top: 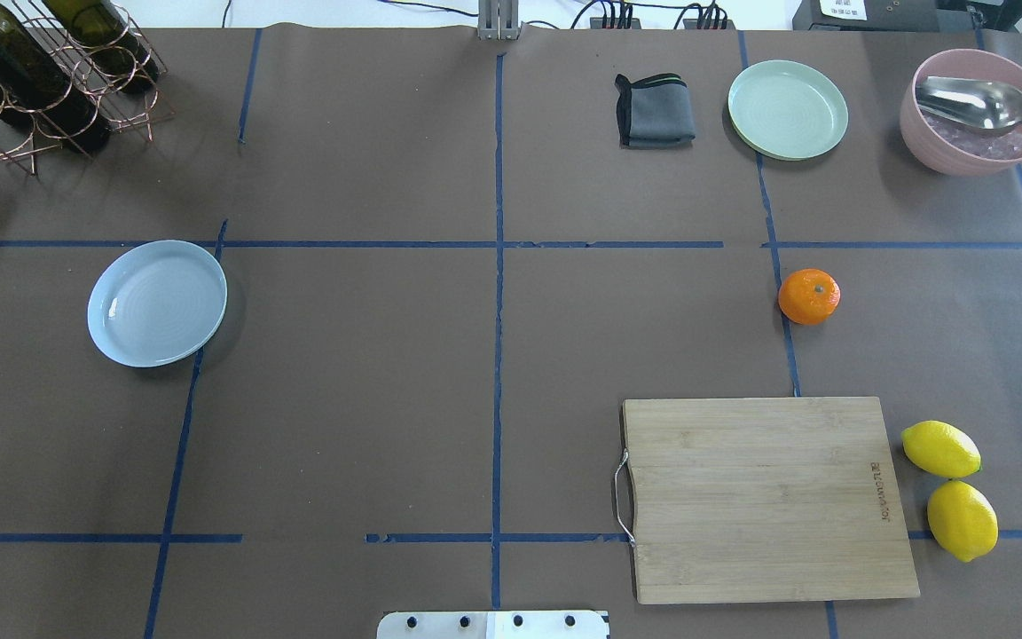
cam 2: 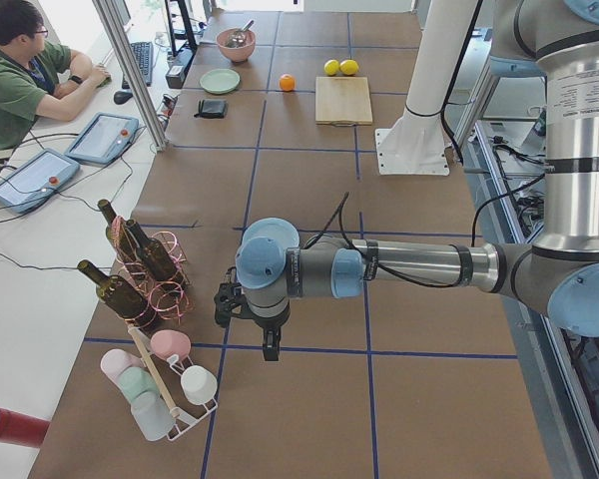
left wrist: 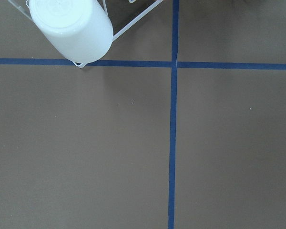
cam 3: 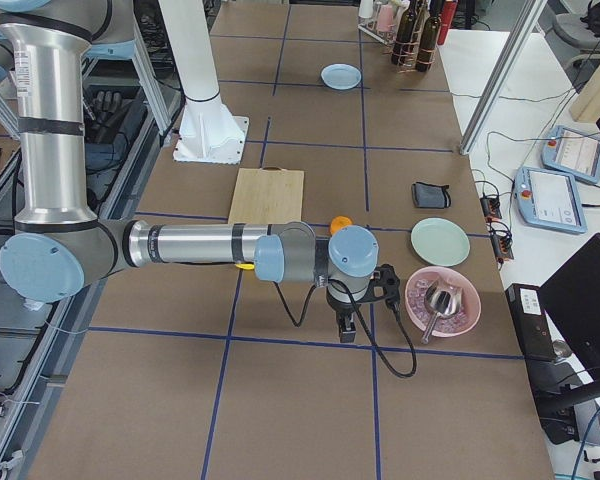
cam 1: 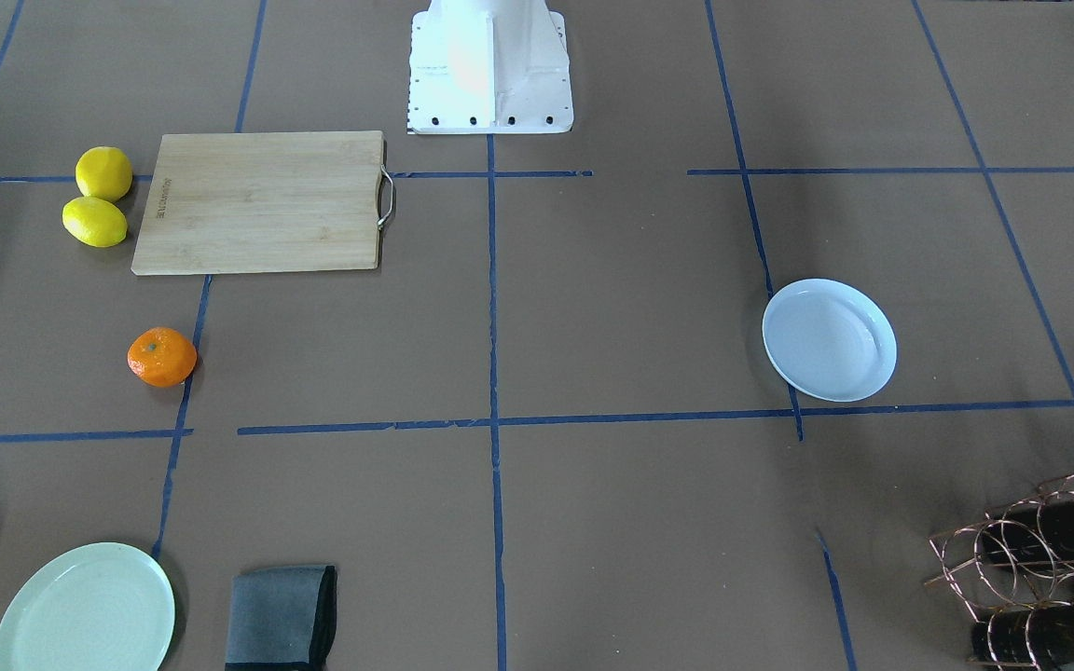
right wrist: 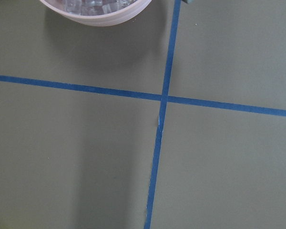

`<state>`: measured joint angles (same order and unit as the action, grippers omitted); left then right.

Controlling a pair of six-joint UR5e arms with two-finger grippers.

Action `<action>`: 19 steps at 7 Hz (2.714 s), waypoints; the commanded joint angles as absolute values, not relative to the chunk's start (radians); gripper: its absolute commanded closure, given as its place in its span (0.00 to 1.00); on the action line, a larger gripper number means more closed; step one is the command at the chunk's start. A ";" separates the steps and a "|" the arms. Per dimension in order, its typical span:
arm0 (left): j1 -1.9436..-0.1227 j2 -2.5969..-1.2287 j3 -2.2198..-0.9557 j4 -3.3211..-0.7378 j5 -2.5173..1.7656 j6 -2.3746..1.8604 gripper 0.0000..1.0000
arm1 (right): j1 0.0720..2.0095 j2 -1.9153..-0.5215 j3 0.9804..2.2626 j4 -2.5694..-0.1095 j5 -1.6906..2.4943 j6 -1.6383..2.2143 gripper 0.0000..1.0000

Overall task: Pick orange to plate
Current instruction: 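Move the left gripper toward the light blue plate's rim, then grip the rim of the light blue plate with the left gripper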

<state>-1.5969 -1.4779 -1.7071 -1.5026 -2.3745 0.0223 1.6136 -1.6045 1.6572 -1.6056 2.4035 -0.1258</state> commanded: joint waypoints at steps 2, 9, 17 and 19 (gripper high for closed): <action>-1.586 -1.500 -1.733 -1.515 -2.373 0.023 0.00 | 1.624 -1.608 1.660 -1.598 2.402 -0.126 0.00; -1.150 -1.525 -1.749 -2.017 -2.282 -0.718 0.00 | 1.582 -1.533 1.680 -1.600 2.396 -0.083 0.00; -0.900 -1.612 -1.562 -2.267 -2.075 -1.032 0.28 | 1.580 -1.529 1.674 -1.605 2.408 -0.080 0.00; -0.893 -1.612 -1.562 -2.267 -2.075 -1.034 0.39 | 1.580 -1.529 1.674 -1.605 2.410 -0.080 0.00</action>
